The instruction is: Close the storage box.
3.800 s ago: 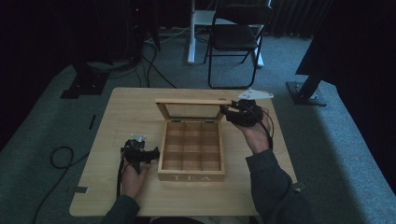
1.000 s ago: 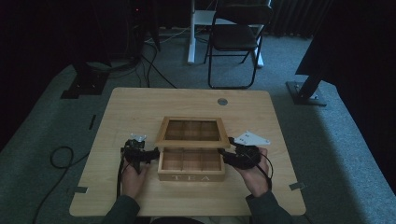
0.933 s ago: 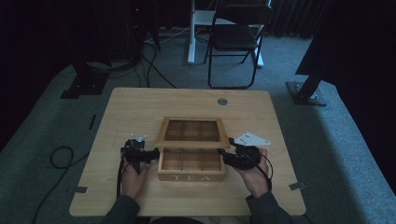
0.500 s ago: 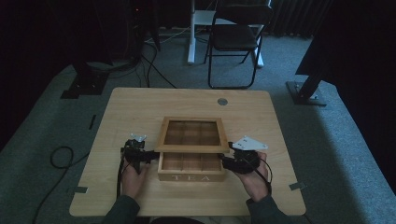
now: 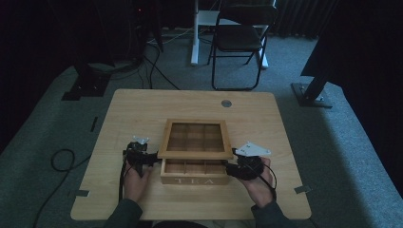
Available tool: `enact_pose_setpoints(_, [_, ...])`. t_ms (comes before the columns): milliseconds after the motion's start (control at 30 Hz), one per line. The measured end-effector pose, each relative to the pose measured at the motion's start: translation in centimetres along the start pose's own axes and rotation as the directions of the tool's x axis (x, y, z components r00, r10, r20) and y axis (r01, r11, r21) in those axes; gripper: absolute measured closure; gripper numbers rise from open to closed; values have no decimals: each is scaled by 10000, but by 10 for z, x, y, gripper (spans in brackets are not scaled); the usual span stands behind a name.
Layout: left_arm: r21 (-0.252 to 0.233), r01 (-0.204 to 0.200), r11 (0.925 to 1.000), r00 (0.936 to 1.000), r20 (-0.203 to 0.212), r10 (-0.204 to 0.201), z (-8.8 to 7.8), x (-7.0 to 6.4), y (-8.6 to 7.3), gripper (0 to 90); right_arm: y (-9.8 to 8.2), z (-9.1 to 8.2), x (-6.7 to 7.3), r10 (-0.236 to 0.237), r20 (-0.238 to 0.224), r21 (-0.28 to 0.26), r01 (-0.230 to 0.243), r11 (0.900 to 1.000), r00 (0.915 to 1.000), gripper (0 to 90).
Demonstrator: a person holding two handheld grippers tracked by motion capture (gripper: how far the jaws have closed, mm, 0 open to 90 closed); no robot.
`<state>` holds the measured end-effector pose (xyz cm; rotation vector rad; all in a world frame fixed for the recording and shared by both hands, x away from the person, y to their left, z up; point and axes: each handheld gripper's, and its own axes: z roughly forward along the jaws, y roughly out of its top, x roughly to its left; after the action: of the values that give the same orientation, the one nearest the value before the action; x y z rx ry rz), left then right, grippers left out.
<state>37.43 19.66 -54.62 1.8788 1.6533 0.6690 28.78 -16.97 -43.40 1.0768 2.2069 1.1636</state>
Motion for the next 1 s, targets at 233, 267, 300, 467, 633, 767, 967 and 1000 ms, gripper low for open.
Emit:
enact_pose_setpoints(233, [12,2,10000,10000,0,-2,0,0,0,16,-7,2,2,-141,-120,136,143,9998,9998,422])
enact_pose_setpoints(267, [11,-2,10000,10000,-7,2,0,0,0,16,-7,2,2,-141,-120,136,143,9998,9998,422])
enact_pose_setpoints(300, [7,0,10000,10000,-2,0,0,0,0,16,-8,2,2,-158,-136,154,160,9998,9998,422])
enact_pose_setpoints(467, [8,-1,10000,10000,-4,1,0,0,0,16,-11,4,1,-220,-225,225,225,9995,9995,418])
enact_pose_setpoints(633, [10,-6,10000,10000,-3,6,0,0,0,16,-14,5,2,-276,-255,295,284,9992,9993,418])
enact_pose_setpoints(767, [16,-9,10000,10000,-9,9,0,0,0,16,-18,7,3,-335,-321,402,348,9986,9989,423])
enact_pose_setpoints(967, [10,3,10000,10000,-4,-3,0,0,0,16,-22,8,4,-495,-448,516,518,9973,9978,426])
enact_pose_setpoints(1000, [13,2,10000,10000,-3,-2,0,0,0,16,-23,8,4,-506,-464,545,531,9971,9976,426])
